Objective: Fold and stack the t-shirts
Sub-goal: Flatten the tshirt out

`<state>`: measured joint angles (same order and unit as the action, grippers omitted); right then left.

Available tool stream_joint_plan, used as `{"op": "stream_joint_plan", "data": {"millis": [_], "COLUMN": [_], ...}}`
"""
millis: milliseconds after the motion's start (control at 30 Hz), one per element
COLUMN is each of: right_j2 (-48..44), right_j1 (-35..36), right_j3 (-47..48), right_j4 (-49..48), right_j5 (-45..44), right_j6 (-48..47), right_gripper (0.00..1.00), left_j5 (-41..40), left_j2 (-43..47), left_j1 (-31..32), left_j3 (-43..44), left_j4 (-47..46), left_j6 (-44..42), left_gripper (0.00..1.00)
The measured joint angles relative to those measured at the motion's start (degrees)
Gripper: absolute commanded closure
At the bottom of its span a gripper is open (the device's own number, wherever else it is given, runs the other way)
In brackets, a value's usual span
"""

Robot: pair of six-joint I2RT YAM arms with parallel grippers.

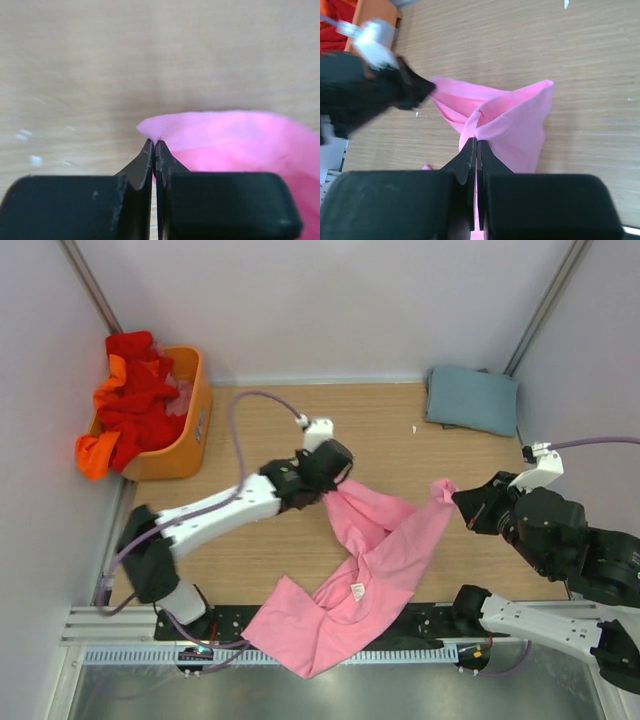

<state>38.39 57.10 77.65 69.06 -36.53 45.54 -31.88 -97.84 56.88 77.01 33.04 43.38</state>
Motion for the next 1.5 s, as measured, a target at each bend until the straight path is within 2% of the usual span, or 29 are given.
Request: {"op": "stream_joint_plan", "data": {"millis": [100,200,400,533,667,800,1000,1133,1233,1333,1500], "right_j2": [0.7,3.7,10.7,10.6,6.0,1.9,0.6,2.8,6.8,11.4,18.6], "right_j1": [0.0,0.0,0.0,0.0,0.0,0.0,-0.2,-0.2,-0.1,1.7,12.9], "right_j3": [2.5,7.6,20.1,25.9,27.0,32.0,36.1,41.1,46.0,46.2,33.9], "right_j4": [-1.8,-2.9,-2.9,-5.2,-10.3,-13.4,-17.8,-18.2,-19.5,-24.4,-42.0], "right_j5": [0.5,0.6,-4.7,-8.2,-8.1,-3.1,6.5,7.3,3.8,-2.4,-16.4], "right_j6": [-4.0,-8.1,-16.5,-22.1,-27.6,-32.2,-37.2,-40.7,-44.9,-50.9,-68.8], "right_gripper": [0.99,0.99,0.99,0.99,0.99,0.99,0.99,0.99,0.99,0.99,0.99], "left_j5": [-4.6,-8.3,-11.5,-12.0,-10.8,-6.1,3.3,7.0,7.5,6.4,1.0], "left_j2": [14.3,26.1,38.9,44.7,47.9,49.4,53.4,53.4,52.4,50.8,45.0], "left_j1": [-2.5,-2.1,-1.8,-1.8,-1.8,-1.8,-2.0,-2.7,-2.7,-2.7,-3.1], "left_j3": [1.6,6.3,13.8,17.4,23.4,30.6,34.0,35.6,35.0,32.1,22.1], "left_j4": [1.9,4.6,8.5,11.0,12.6,13.7,14.0,13.9,13.3,10.7,1.9], "left_j6": [-5.0,-10.5,-21.6,-29.5,-35.8,-40.1,-44.5,-46.7,-48.1,-50.0,-54.9], "left_gripper": [1.0,1.0,1.0,1.0,1.0,1.0,1.0,1.0,1.0,1.0,1.0]}}
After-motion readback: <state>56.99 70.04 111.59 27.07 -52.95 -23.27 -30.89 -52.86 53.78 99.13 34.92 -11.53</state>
